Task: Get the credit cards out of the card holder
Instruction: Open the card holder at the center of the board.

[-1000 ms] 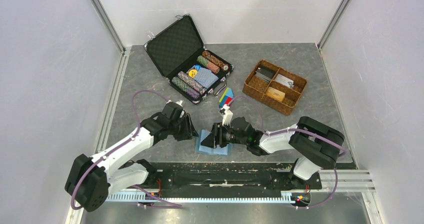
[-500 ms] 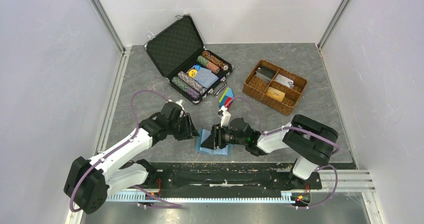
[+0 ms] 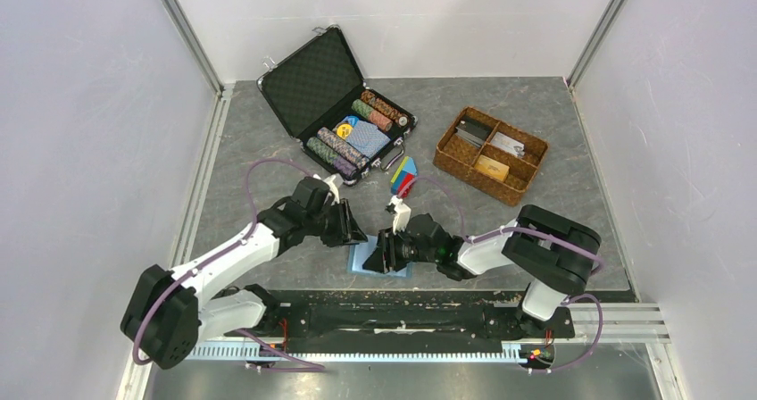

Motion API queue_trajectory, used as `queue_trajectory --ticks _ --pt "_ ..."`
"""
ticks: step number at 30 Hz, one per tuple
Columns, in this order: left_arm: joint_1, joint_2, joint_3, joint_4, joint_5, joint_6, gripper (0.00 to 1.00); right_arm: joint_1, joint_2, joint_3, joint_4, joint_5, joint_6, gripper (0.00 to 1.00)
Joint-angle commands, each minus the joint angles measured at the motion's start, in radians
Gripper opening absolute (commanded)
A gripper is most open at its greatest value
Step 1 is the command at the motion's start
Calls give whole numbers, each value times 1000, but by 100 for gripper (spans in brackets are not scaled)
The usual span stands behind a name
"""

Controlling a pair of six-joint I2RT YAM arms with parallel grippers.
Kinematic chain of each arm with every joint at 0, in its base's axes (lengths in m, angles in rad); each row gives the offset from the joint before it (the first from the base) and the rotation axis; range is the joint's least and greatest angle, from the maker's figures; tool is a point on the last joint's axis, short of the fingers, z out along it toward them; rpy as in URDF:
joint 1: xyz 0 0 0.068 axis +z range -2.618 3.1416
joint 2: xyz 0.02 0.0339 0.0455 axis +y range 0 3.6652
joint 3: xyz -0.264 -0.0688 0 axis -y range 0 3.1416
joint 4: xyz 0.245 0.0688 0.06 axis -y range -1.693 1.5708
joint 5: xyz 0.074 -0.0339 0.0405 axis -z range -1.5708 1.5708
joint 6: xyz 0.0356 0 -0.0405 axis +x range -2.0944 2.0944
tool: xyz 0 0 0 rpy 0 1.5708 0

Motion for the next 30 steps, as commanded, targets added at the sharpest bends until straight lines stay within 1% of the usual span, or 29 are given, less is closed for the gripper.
queue_trajectory --ticks 1,6,9,14,21,30 --pt "7 55 4 146 91 -29 38 8 -12 15 -17 31 -41 46" --pt "7 163 -9 180 98 -15 34 8 -39 4 -28 31 -44 45" --pt "7 208 -26 182 83 -10 32 8 -98 -27 -46 55 -40 45" --pt "7 224 -58 181 53 3 32 7 -189 -60 -140 117 -44 46" --pt "5 239 -109 210 56 -2 32 2 -303 -102 -275 252 -27 45" --pt "6 234 -143 241 76 -14 32 -26 -325 -120 -330 299 -7 43"
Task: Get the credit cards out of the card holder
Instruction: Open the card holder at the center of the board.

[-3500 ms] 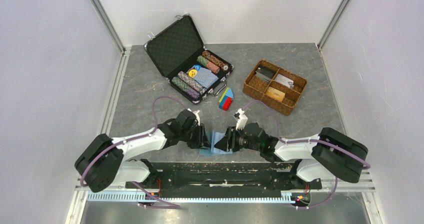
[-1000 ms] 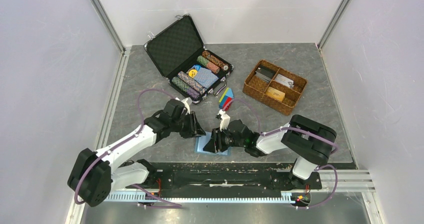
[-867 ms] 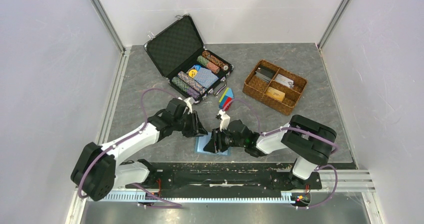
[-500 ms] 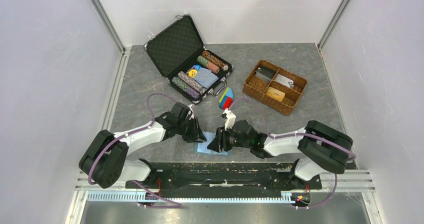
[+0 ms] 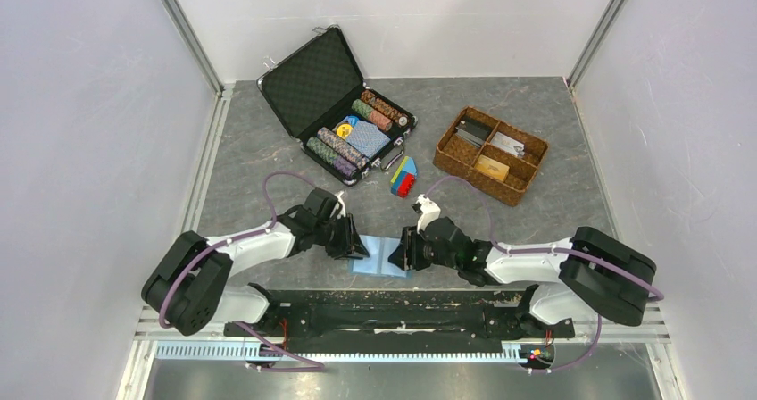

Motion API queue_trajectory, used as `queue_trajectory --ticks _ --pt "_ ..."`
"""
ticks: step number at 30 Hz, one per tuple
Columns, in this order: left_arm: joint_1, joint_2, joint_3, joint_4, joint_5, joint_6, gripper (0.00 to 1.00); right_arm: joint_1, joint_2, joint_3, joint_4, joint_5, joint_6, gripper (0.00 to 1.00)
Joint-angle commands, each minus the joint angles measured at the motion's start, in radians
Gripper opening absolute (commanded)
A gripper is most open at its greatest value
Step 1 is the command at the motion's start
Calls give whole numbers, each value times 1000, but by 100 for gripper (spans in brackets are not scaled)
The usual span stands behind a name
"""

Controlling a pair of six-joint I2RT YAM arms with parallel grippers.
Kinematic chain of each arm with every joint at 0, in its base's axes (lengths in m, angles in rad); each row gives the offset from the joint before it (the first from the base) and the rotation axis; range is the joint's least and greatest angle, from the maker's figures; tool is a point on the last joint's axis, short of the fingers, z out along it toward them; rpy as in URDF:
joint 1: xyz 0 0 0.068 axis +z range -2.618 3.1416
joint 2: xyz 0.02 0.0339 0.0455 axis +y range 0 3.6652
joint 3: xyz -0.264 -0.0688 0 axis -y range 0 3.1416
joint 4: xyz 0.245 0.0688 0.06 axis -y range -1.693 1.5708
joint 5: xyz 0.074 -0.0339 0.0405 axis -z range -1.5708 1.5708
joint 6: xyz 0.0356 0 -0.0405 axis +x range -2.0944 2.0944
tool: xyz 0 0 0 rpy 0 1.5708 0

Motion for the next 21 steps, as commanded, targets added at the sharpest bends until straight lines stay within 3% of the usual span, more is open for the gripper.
queue_trajectory --ticks 1,21 --pt "6 3 -32 21 -6 -14 32 -22 -17 -21 -32 53 14 43" --pt "-41 -53 -82 95 34 -106 33 -114 42 27 -83 21 -81 42"
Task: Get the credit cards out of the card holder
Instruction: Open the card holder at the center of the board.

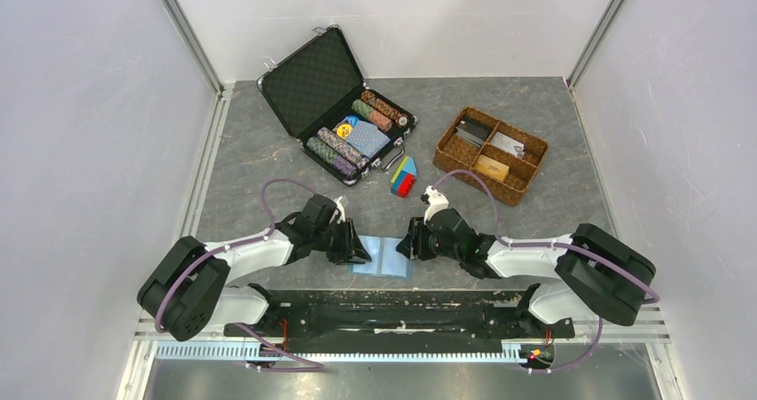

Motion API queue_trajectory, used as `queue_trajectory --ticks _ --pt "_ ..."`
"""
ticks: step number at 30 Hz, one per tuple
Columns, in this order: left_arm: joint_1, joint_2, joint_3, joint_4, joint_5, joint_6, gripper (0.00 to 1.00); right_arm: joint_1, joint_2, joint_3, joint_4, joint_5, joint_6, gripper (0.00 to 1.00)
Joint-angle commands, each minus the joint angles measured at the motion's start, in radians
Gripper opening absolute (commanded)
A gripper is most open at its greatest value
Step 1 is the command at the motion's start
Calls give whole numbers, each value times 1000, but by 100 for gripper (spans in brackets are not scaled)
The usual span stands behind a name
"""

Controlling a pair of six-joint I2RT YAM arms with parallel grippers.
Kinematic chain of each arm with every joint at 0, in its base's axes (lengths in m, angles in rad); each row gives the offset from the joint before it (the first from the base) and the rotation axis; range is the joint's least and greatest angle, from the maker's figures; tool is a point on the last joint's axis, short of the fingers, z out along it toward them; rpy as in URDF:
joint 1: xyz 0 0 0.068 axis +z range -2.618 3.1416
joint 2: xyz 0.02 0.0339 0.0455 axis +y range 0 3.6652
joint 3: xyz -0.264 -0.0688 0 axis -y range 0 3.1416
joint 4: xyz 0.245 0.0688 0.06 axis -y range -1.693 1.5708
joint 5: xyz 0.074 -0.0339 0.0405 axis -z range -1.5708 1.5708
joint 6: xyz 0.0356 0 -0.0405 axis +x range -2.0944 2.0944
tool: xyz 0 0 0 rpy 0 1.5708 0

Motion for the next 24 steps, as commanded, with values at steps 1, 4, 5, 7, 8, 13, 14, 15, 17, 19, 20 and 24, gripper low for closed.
queue_trajectory --ticks 1,4,5,7,8,13,14,15,17,19,20,24 --pt "-26 -17 -14 12 6 -44 33 -13 39 36 -63 8 -55 42" --pt "-33 -22 -16 15 -1 -50 33 -13 44 38 -51 -24 -53 42" --pt "-34 -23 -18 16 -2 -50 33 -13 43 33 -36 -36 -47 42" --pt "-35 -20 -20 18 -6 -50 33 -13 34 19 -6 -56 -34 42" --pt "-35 -18 -20 19 -7 -50 33 -13 30 16 2 -66 -31 42" --pt "-35 -12 -22 22 -3 -50 33 -13 3 13 15 -83 -29 41" --pt "-35 -13 -22 23 -3 -50 33 -13 -1 16 15 -85 -30 41" --pt "-35 -14 -22 23 -3 -50 33 -13 -4 20 15 -89 -33 41" --pt "-35 -16 -22 23 -3 -50 33 -12 -4 29 22 -109 -35 39" --pt "-35 -19 -22 23 -1 -50 33 -13 -2 29 50 -132 -32 38" --pt "-35 -20 -23 23 -1 -50 33 -12 -1 28 61 -140 -28 39" --pt "-36 -23 -25 22 -1 -52 33 -9 6 28 96 -162 -13 39"
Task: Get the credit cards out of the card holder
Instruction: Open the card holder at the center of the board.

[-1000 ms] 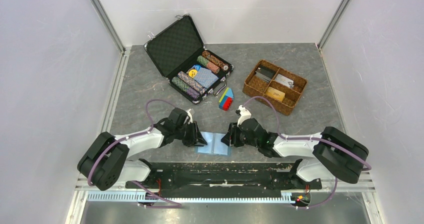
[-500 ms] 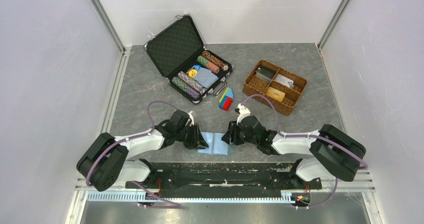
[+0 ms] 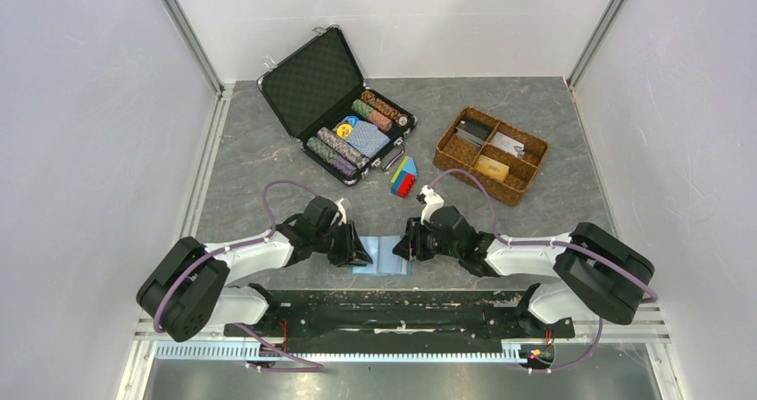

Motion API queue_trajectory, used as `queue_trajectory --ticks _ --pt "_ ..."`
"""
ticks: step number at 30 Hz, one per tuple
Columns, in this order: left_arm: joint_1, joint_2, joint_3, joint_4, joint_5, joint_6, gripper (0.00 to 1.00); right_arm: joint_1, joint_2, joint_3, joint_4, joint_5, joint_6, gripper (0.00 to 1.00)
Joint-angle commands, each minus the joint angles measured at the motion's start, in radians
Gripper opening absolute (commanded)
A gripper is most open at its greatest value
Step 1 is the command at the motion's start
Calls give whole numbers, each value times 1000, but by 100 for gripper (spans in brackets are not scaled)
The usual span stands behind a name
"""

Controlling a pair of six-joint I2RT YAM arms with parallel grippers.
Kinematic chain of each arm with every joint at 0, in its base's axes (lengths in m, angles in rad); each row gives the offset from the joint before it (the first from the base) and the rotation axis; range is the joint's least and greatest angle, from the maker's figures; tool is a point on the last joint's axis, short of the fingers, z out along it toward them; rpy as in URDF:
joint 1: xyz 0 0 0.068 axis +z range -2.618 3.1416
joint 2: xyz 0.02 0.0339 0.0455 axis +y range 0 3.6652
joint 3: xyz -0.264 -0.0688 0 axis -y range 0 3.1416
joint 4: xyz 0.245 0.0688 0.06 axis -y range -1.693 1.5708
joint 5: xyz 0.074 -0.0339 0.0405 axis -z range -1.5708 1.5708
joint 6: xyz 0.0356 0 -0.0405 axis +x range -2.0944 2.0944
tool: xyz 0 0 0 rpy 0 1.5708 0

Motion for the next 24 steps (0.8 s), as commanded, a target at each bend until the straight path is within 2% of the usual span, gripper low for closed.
queue_trajectory --ticks 1,15,20,24 --pt "-5 -17 -13 11 0 -26 33 6 -10 6 101 -60 14 39" --pt "-7 -44 -7 3 10 -28 34 40 34 29 195 -104 45 40" --pt "-5 -106 30 -89 -47 -5 35 62 57 53 211 -107 46 41" --pt "-4 -160 73 -164 -75 15 37 76 74 69 215 -110 44 45"
